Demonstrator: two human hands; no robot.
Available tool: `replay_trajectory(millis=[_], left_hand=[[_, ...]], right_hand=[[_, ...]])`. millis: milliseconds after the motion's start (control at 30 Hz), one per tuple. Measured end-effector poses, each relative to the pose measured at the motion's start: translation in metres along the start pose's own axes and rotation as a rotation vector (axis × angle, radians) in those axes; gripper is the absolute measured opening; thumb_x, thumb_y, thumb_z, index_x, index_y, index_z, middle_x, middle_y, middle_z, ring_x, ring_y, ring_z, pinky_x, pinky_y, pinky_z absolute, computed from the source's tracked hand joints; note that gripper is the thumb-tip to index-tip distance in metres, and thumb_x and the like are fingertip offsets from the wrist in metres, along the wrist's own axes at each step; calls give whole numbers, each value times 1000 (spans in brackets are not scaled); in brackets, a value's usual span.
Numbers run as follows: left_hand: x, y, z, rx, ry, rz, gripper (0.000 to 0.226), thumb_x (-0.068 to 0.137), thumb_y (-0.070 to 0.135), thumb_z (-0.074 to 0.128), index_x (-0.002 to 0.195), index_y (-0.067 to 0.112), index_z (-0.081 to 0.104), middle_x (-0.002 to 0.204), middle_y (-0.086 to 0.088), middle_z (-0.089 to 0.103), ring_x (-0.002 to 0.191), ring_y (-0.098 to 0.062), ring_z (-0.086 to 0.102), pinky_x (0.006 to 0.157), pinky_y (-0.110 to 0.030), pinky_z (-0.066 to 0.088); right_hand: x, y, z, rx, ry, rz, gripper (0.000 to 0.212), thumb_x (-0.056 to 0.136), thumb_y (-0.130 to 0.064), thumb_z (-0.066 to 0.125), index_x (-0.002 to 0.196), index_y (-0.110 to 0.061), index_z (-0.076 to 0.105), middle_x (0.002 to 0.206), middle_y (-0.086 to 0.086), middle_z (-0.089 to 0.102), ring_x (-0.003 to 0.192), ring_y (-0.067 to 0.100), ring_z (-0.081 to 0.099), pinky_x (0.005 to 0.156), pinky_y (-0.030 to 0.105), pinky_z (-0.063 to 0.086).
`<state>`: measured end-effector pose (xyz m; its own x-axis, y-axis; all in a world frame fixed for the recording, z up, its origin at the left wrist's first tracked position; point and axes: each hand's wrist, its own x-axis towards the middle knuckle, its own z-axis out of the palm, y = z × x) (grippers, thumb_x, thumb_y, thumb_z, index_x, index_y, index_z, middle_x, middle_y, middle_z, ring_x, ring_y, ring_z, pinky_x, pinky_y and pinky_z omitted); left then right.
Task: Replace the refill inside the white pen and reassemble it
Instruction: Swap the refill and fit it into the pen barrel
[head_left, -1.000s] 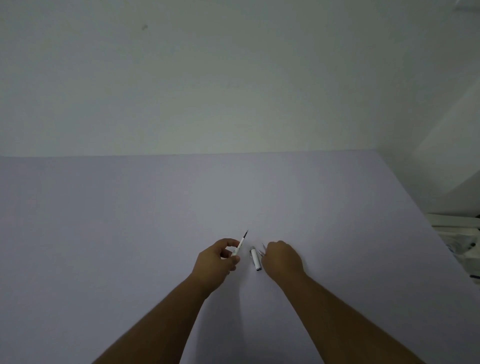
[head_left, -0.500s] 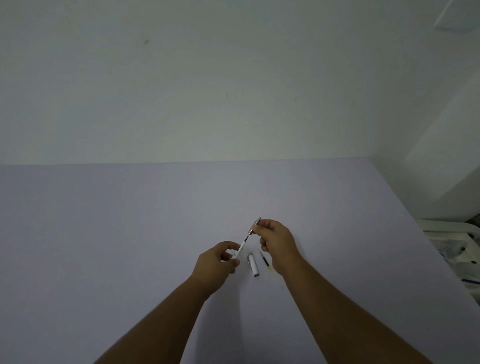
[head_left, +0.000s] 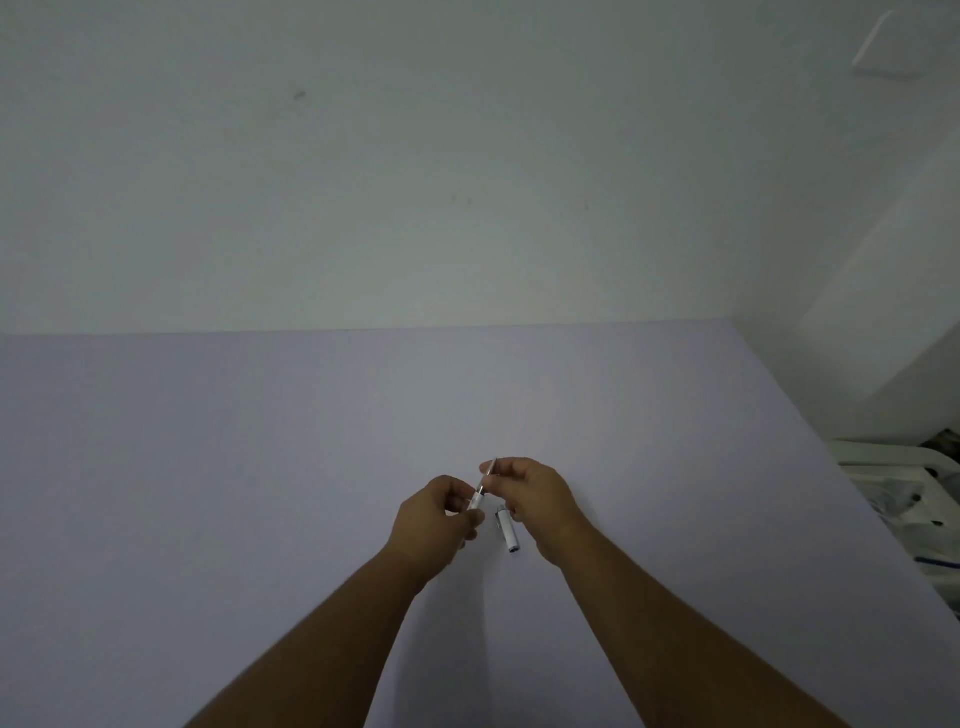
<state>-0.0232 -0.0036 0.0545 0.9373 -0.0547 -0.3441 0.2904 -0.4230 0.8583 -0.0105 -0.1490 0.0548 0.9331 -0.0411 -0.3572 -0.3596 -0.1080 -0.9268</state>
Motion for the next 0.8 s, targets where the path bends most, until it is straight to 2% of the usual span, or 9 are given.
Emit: replay_trajectory(millis=[133, 233, 367, 500, 567, 633, 667, 733, 800], left_hand=[[0, 1, -2, 35, 29, 28, 14, 81, 16, 70, 78, 26, 59, 81, 4, 65, 56, -4, 65, 47, -12, 46], [0, 4, -1, 51, 44, 56, 13, 81, 17, 70, 78, 25, 60, 82, 4, 65, 56, -4, 65, 48, -11, 45], [0, 7, -1, 65, 53, 78, 18, 80, 16, 70, 74, 28, 58, 80, 6, 65, 59, -6, 65, 52, -14, 46], [-1, 5, -1, 80, 54, 85, 17, 80, 17, 71, 75, 26, 58, 81, 5, 65, 63, -10, 66, 58, -17, 48], [-1, 5, -3, 69, 52, 80, 15, 79, 17, 71, 75, 26, 59, 81, 4, 66, 62, -9, 66, 57, -17, 48], [0, 6, -6, 60, 57, 73, 15, 79, 16, 72, 74, 26, 61, 79, 4, 67, 59, -7, 65, 55, -17, 47], [0, 6, -7, 64, 61, 72, 16, 78, 15, 72, 73, 26, 61, 79, 5, 66, 59, -7, 65, 55, -17, 47], [0, 8, -7, 78, 61, 77, 18, 78, 15, 72, 72, 27, 60, 77, 7, 65, 59, -7, 65, 54, -16, 46], [-1, 9, -5, 88, 54, 83, 19, 78, 15, 72, 72, 28, 59, 77, 8, 65, 59, -6, 65, 54, -15, 47]], right_hand=[[2, -1, 0, -52, -17, 0, 4, 78, -27, 71, 75, -28, 68, 75, -10, 66, 62, 4, 53, 58, 20, 41], [3, -3, 0, -80, -3, 16, 21, 75, -33, 73, 69, -19, 59, 66, -5, 56, 59, 10, 47, 58, 25, 40], [2, -7, 3, -24, -31, -7, 9, 78, -30, 71, 75, -24, 64, 78, -7, 65, 70, 8, 56, 61, 24, 41], [1, -8, 4, -177, 12, 1, 30, 73, -47, 71, 65, -24, 54, 65, -6, 53, 60, 11, 46, 60, 26, 39], [-1, -8, 5, -114, -33, -6, 24, 75, -50, 68, 74, -27, 61, 75, -9, 59, 66, 8, 50, 64, 25, 41], [-2, -10, 3, -28, -63, -32, 10, 81, -41, 65, 83, -31, 67, 85, -13, 65, 73, 4, 54, 65, 23, 42], [-3, -10, 3, -29, -51, -47, 5, 83, -35, 64, 81, -31, 68, 84, -13, 65, 74, 5, 55, 64, 23, 42], [-2, -10, 3, -92, 5, -49, 17, 80, -36, 67, 68, -26, 61, 71, -8, 60, 65, 9, 52, 60, 24, 41], [-3, -11, 4, -152, 60, -16, 35, 76, -45, 70, 60, -21, 50, 59, -5, 48, 55, 12, 43, 55, 26, 38]])
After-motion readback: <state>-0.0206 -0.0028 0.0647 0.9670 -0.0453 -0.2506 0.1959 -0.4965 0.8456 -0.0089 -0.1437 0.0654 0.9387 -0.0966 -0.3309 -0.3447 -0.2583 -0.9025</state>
